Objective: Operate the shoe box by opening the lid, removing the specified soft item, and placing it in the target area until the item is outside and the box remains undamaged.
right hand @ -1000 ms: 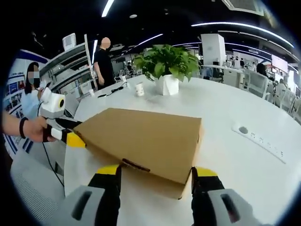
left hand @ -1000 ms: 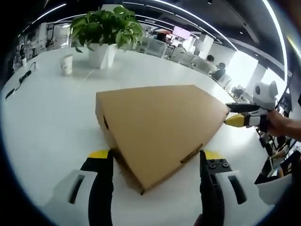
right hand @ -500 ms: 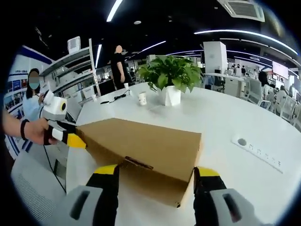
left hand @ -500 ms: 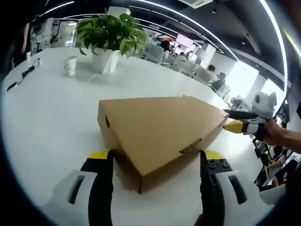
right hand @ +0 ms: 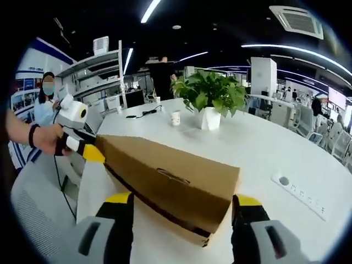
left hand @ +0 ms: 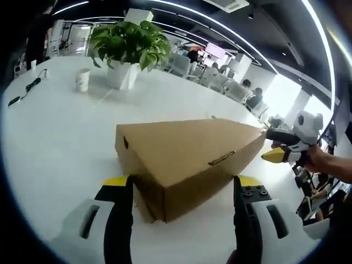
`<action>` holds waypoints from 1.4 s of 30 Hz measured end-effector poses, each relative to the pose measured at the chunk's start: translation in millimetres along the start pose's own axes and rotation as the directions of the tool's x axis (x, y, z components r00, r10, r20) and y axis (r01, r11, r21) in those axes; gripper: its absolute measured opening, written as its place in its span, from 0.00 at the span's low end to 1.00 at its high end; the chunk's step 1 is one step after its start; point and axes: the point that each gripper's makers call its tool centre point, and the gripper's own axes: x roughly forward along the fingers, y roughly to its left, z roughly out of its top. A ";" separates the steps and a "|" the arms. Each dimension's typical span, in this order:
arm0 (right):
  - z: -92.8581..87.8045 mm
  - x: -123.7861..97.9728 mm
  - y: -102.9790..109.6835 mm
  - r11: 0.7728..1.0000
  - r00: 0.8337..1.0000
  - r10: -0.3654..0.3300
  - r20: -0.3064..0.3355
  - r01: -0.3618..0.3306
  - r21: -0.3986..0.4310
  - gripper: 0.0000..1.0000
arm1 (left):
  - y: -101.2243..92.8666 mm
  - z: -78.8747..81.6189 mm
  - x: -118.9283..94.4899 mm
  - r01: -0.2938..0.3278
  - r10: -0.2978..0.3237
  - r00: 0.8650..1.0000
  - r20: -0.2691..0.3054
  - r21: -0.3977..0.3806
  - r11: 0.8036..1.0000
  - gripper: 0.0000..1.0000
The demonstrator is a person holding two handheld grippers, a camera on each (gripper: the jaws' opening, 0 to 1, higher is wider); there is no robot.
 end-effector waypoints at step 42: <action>9.2 -2.3 -36.0 0.886 0.971 -0.237 0.024 0.227 -0.404 0.30 | 0.2 14.4 -2.1 0.016 -0.016 1.000 -0.015 0.012 1.000 0.72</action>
